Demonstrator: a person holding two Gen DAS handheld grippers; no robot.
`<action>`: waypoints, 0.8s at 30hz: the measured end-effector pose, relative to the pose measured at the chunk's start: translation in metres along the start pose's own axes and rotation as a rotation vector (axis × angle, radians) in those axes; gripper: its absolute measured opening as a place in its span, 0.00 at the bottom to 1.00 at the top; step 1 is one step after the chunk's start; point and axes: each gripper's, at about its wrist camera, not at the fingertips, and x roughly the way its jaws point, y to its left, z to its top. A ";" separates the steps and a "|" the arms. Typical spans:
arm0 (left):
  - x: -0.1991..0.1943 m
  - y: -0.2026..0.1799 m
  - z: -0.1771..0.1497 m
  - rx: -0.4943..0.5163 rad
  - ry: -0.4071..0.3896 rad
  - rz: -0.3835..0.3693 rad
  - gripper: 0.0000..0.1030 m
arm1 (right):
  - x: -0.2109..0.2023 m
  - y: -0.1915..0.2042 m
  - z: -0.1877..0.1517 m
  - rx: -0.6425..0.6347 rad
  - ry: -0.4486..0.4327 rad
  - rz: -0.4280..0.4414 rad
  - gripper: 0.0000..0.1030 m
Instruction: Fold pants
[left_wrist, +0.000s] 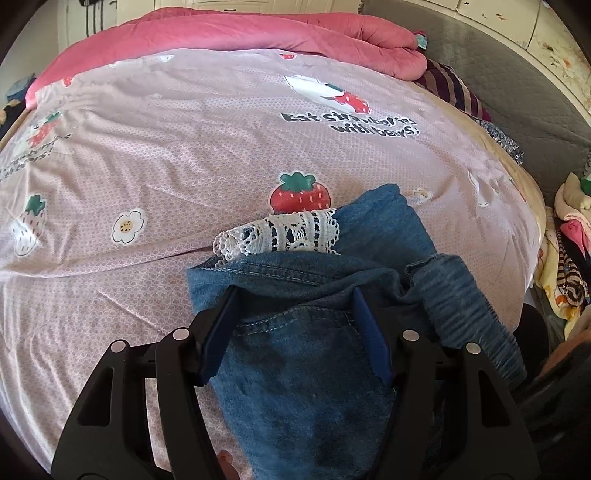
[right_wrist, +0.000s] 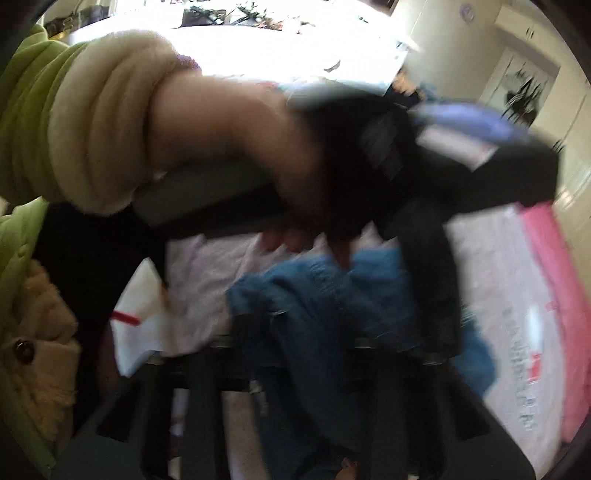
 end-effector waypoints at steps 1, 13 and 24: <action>0.000 0.001 0.000 -0.002 -0.001 -0.002 0.53 | -0.003 0.007 -0.006 -0.012 -0.010 0.037 0.08; 0.005 0.000 -0.002 -0.018 -0.025 0.008 0.55 | -0.015 0.010 -0.050 0.178 -0.097 0.065 0.06; -0.010 -0.003 -0.006 -0.046 -0.081 0.027 0.55 | -0.053 0.017 -0.077 0.443 -0.234 0.123 0.06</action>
